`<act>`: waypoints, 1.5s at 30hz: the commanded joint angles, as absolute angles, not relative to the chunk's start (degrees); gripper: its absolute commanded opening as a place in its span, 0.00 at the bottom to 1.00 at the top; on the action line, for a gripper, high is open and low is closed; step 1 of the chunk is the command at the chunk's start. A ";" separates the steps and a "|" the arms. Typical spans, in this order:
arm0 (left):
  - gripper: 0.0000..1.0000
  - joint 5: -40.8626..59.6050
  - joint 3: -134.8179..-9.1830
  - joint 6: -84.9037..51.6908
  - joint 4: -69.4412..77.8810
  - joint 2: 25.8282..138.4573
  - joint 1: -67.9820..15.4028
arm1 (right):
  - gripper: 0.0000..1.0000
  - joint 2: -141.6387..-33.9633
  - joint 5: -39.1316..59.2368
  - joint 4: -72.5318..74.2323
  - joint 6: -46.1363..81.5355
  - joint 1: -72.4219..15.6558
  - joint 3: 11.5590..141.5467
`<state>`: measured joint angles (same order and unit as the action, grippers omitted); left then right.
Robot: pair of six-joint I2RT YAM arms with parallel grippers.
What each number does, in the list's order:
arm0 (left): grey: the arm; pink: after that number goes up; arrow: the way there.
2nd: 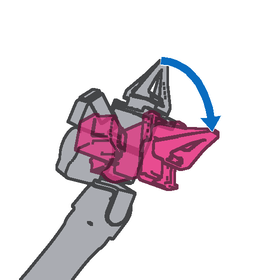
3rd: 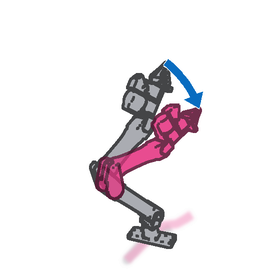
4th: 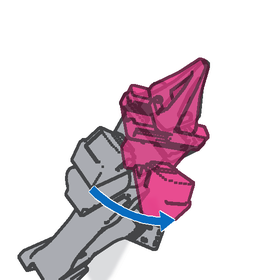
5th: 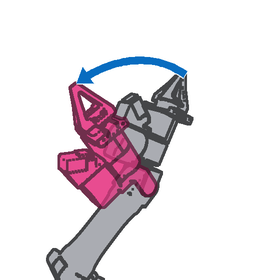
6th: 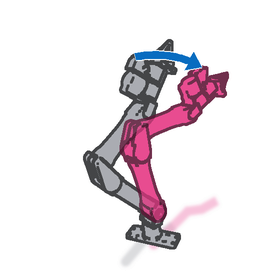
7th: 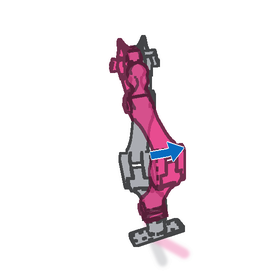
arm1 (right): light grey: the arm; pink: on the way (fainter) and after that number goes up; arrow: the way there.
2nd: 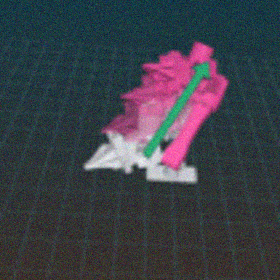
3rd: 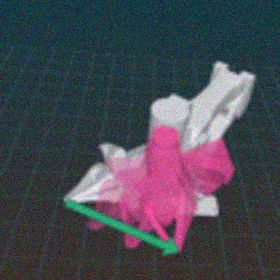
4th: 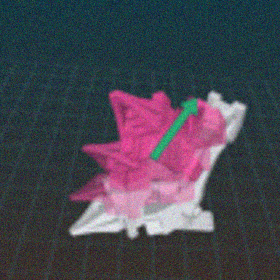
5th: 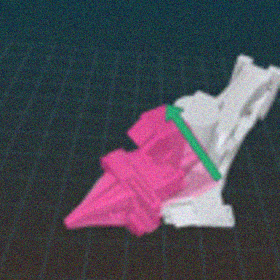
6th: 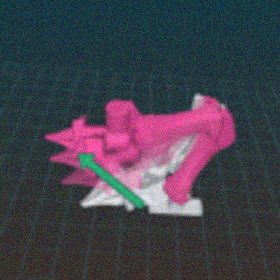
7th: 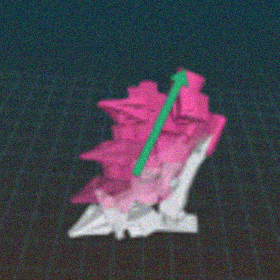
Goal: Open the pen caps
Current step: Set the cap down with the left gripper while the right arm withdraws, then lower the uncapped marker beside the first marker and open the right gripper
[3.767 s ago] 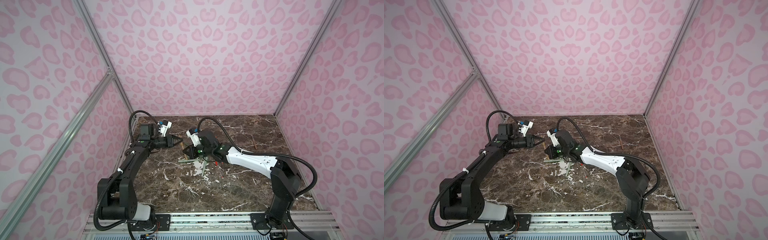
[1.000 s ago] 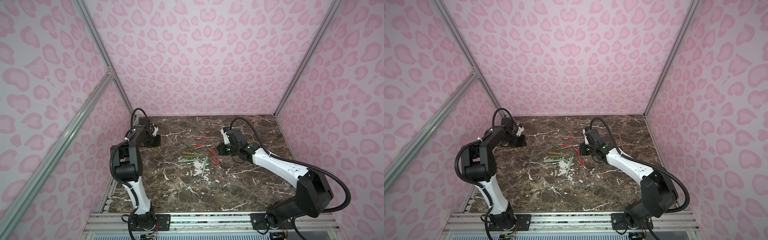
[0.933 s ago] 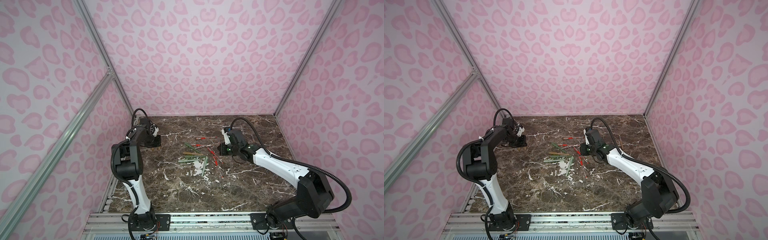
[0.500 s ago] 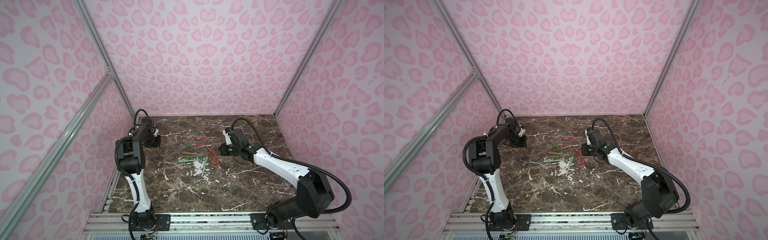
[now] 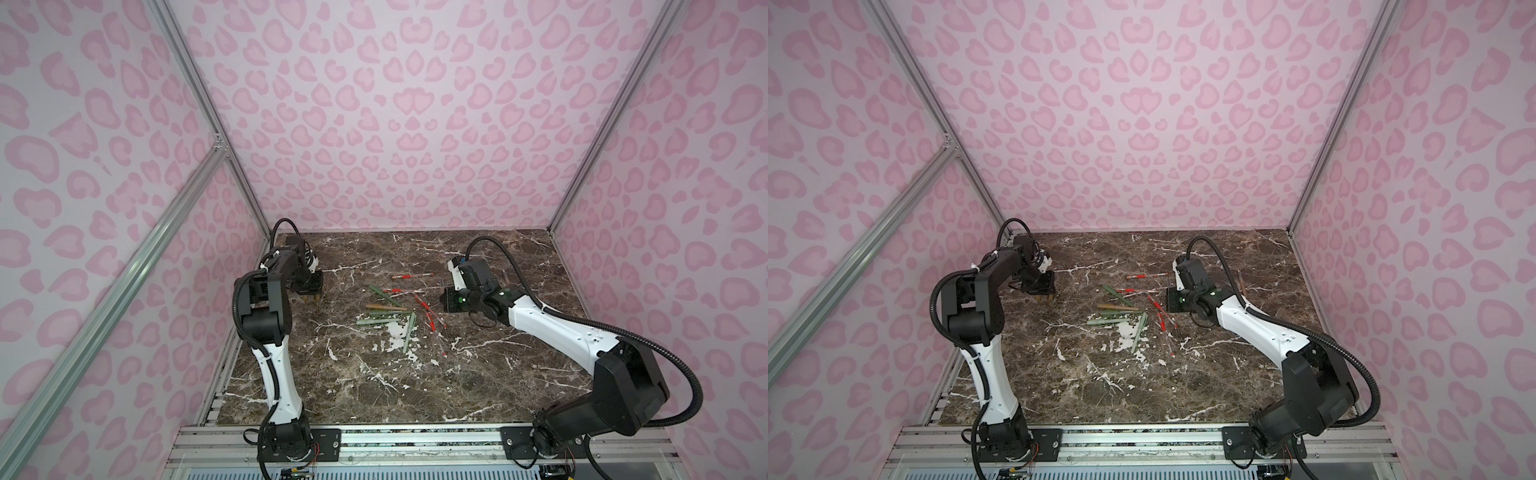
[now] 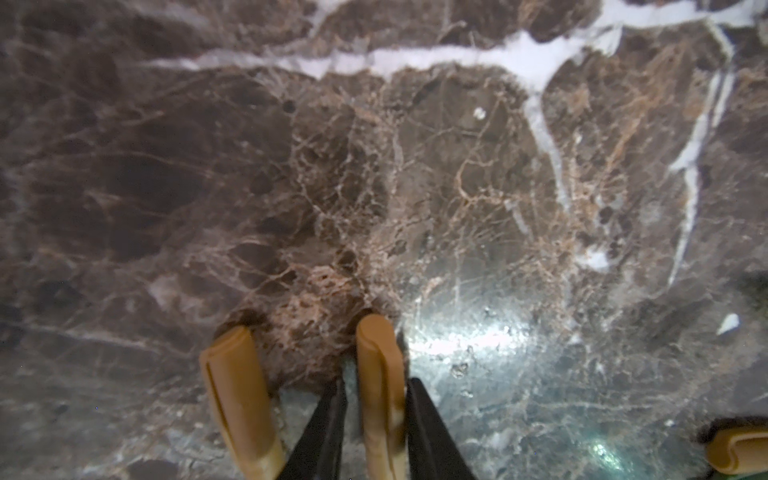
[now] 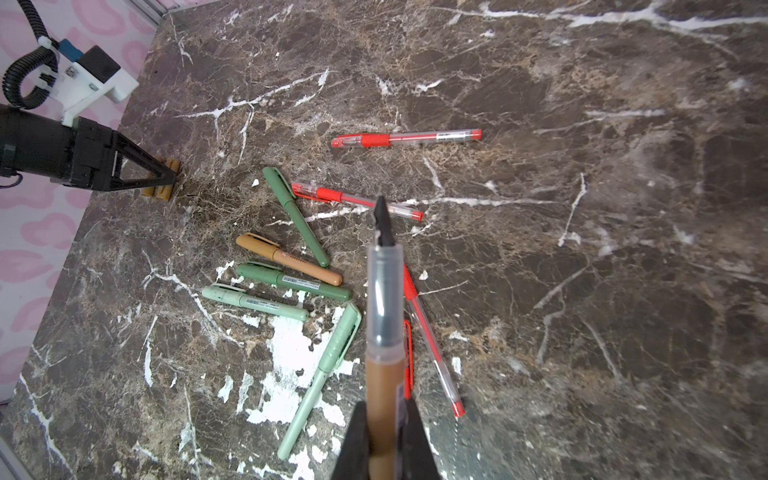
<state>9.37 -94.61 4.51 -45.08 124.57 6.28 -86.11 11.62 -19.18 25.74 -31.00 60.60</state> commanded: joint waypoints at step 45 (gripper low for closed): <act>0.98 19.16 -55.28 2.04 -24.61 78.55 5.45 | 0.00 -114.75 6.42 -38.64 3.90 -3.34 88.81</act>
